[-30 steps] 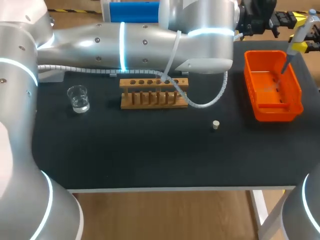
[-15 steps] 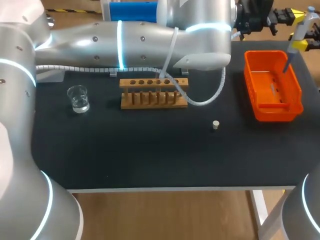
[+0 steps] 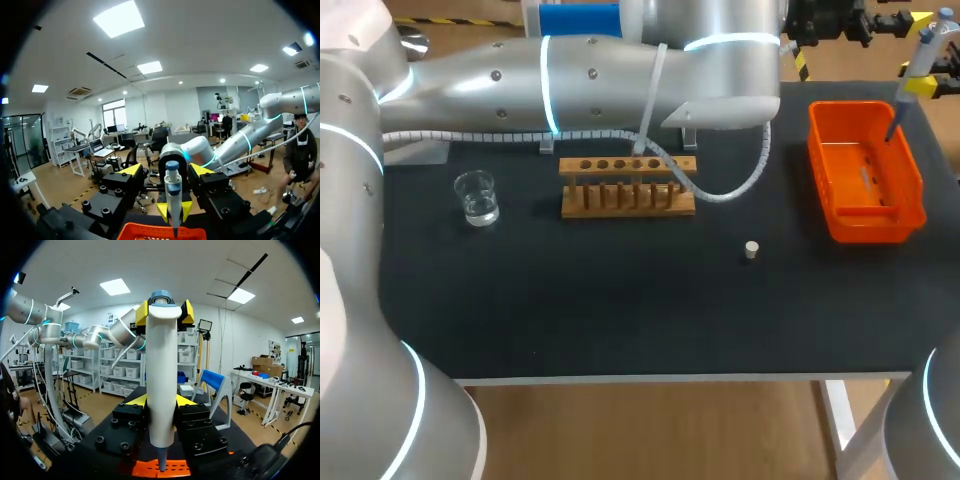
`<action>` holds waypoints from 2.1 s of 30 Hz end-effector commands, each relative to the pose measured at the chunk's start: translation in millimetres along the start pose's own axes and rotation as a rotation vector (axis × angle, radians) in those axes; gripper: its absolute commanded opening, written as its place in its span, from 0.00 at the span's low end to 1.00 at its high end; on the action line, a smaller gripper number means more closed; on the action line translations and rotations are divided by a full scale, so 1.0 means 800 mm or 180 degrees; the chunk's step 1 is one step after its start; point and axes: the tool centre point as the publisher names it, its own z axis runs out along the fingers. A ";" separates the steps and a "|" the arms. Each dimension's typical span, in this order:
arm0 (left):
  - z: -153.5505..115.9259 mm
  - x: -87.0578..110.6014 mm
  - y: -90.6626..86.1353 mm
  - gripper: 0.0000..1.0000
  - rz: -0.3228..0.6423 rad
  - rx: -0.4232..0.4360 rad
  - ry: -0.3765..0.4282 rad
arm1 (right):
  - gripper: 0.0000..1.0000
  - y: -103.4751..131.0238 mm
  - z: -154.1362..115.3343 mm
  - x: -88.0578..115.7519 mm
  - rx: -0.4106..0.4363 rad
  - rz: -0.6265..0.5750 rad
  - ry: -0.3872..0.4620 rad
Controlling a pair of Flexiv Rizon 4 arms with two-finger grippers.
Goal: Invert the test tube, pick up the pipette, mount the tip to pipette, aspirate from beaker and dispense into the tube, eject the tip, return the pipette, and cap with the stopper.
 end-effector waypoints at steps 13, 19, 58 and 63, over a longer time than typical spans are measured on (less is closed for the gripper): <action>-0.072 -0.013 -0.017 1.00 -0.0217 -0.0085 0.0876 | 0.00 0.001 -0.001 0.001 0.0011 -0.0001 0.0003; -0.093 -0.004 -0.014 1.00 -0.0466 -0.0012 0.1091 | 0.00 0.001 -0.001 0.001 0.0011 -0.0001 0.0003; -0.255 0.073 0.064 1.00 -0.0373 0.0118 -0.0078 | 0.00 0.001 -0.001 0.001 0.0011 -0.0001 0.0003; -0.272 0.079 0.077 1.00 -0.0390 0.0109 -0.0138 | 0.00 0.001 -0.001 0.001 0.0011 -0.0001 0.0003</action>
